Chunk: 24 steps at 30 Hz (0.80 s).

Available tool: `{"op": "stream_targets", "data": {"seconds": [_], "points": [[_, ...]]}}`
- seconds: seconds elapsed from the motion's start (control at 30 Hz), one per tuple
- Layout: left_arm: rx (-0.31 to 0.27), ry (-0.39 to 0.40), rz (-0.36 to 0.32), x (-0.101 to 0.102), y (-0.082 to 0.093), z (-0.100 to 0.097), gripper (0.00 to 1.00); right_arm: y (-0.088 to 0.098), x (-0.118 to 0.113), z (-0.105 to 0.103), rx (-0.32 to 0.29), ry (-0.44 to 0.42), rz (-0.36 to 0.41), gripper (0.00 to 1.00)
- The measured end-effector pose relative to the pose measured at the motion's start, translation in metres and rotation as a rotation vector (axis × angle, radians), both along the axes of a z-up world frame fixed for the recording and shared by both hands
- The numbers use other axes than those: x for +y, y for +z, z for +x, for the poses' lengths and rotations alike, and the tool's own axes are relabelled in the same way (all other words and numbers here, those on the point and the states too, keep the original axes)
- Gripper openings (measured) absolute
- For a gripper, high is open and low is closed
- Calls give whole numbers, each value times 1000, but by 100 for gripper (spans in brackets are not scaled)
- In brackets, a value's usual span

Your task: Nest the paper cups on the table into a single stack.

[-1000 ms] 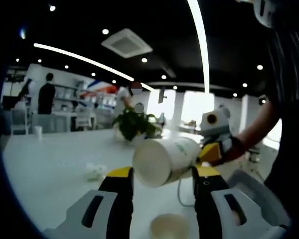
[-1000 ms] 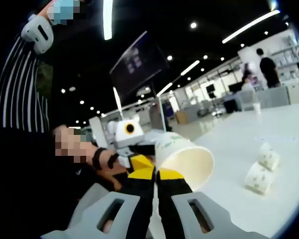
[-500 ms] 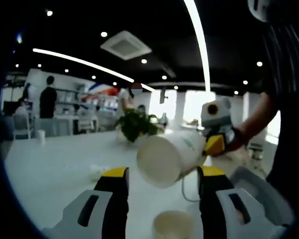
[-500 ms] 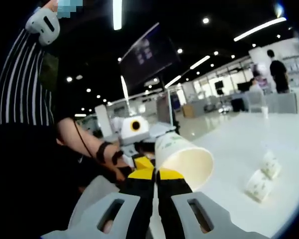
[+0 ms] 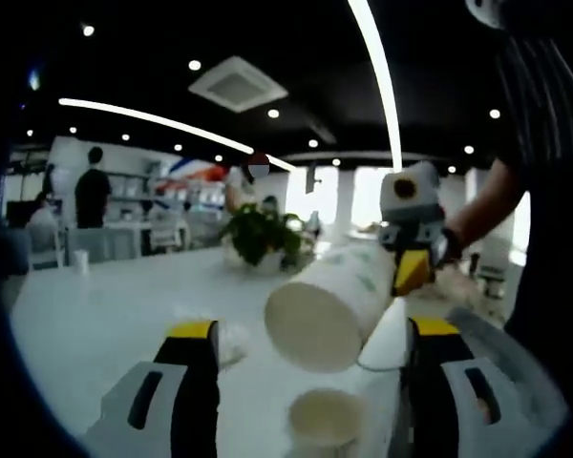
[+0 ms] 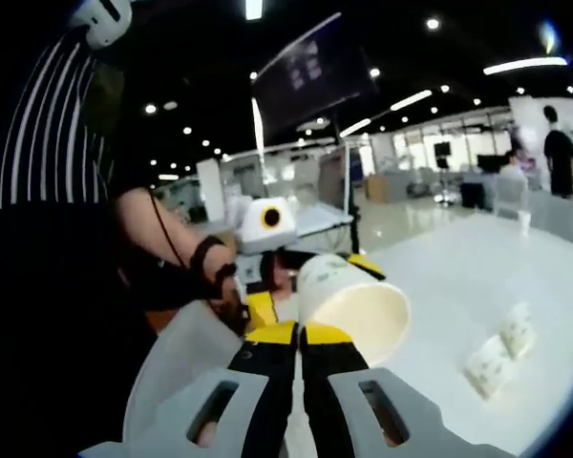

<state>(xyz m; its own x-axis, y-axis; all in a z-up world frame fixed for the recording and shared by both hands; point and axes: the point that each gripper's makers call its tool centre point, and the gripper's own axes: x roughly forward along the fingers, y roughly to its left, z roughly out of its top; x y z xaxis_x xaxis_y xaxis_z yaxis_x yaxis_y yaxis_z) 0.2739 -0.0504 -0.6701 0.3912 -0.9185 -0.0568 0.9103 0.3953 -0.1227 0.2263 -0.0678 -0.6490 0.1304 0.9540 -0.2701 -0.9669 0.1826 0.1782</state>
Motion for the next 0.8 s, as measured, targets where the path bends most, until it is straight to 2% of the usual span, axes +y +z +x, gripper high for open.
{"op": "stream_targets", "data": {"seconds": [0.1,0.17,0.4,0.43,0.53,0.63,0.67,0.8], "points": [[-21,1,-2,1,0,-3,95,-2,1,0,-10,12,-34,0],[-13,8,-3,1,-1,-3,99,-2,1,0,-22,22,-48,0],[-17,4,0,2,-3,-7,99,-8,-3,0,-36,44,-114,0],[-11,3,0,3,-4,-8,99,-13,-6,-1,-44,52,-158,0],[-5,10,1,4,-6,-8,99,-18,-8,-3,-80,77,-215,0],[-9,14,-4,5,-5,-9,99,-23,-9,-7,-92,108,-254,0],[-11,15,-3,6,-5,-9,99,-27,-10,-7,-103,113,-289,0],[7,19,5,6,-9,-9,99,-34,-11,-8,-127,143,-353,0]]}}
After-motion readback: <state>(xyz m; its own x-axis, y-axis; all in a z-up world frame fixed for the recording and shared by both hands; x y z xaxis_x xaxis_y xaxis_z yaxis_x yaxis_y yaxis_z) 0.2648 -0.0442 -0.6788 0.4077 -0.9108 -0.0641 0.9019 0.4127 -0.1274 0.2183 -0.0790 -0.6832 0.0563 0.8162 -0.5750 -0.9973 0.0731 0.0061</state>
